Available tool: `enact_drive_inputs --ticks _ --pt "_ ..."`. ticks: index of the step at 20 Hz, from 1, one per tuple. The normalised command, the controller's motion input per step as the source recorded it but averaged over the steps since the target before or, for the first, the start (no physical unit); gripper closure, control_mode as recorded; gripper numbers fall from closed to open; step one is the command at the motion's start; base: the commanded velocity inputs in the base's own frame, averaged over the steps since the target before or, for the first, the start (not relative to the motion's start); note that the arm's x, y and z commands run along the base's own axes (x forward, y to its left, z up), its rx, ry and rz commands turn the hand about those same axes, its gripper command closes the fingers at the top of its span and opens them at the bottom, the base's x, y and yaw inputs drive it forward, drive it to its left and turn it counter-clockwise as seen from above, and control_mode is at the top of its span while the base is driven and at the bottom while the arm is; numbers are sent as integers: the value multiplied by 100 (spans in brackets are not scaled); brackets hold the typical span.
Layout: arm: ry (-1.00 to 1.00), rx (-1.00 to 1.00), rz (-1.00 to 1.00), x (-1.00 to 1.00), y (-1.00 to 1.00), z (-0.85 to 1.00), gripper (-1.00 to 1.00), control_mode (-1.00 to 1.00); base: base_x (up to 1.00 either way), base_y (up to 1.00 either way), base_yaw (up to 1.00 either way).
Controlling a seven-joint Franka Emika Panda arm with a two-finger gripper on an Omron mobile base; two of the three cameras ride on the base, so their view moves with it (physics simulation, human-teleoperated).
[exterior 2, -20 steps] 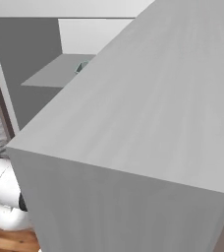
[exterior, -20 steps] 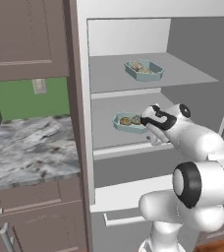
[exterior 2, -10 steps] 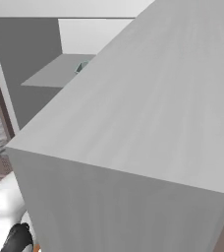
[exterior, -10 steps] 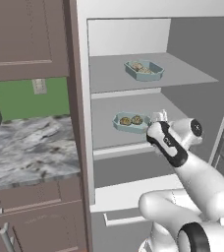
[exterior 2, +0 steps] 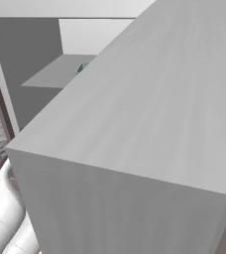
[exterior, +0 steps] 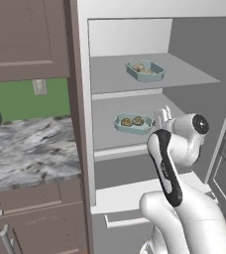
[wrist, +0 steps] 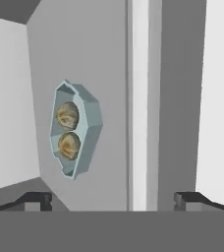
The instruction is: Place two dumplings into each of the tupperware containers and then place the containers in the fridge.
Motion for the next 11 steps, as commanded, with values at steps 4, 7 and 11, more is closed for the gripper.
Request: enact_drive_inputs --ticks 4,7,11 --pt "26 -7 -1 -61 2 85 -100 -100 0 0 0" --pt "27 -7 0 -70 0 74 -100 -100 0 0 0" --pt "25 -7 -1 -92 0 58 -100 -100 0 0 0"
